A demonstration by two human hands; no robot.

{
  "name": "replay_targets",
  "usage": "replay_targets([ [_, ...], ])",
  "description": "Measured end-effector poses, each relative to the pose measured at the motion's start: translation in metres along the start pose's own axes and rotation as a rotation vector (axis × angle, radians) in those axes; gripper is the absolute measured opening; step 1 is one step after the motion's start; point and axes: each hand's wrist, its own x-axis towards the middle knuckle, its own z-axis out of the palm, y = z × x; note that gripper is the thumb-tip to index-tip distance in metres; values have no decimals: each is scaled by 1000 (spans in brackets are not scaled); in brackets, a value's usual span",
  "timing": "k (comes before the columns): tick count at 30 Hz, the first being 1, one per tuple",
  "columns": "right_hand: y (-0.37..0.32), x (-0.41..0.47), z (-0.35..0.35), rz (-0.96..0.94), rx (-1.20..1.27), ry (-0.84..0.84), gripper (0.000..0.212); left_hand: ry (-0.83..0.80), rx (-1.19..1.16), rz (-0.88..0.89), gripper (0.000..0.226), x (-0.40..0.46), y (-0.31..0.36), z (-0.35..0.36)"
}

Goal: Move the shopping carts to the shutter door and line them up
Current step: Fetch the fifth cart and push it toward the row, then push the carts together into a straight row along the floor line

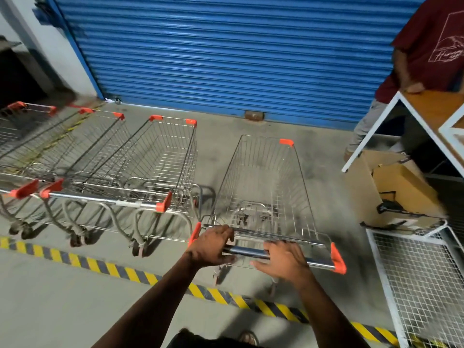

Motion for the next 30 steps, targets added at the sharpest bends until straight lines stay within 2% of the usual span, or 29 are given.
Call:
replay_targets([
  [2, -19, 2, -2, -30, 19, 82, 69, 30, -40, 13, 54, -5, -11, -4],
  [5, -54, 7, -3, -38, 72, 135, 58, 49, -101, 76, 46, -12, -29, -12],
  [12, -137, 28, 11, 70, 31, 328, 45, 209, -111, 102, 23, -63, -82, -31],
  [16, -192, 35, 12, 102, 26, 318, 37, 255, -152, 4, 16, -113, -126, -37],
  [20, -238, 53, 8, 183, 39, 229, 47, 283, -172, -66, 16, -154, -184, -42],
  [24, -278, 63, 4, 314, -8, 288, 36, 330, -187, -136, 20, -186, -245, -50],
  [28, -329, 87, -9, 171, 8, 354, 32, 353, -155, -269, 28, -199, -298, -65],
  [30, -355, 107, -18, 109, 34, 342, 47, 354, -121, -289, 29, -198, -320, -73],
])
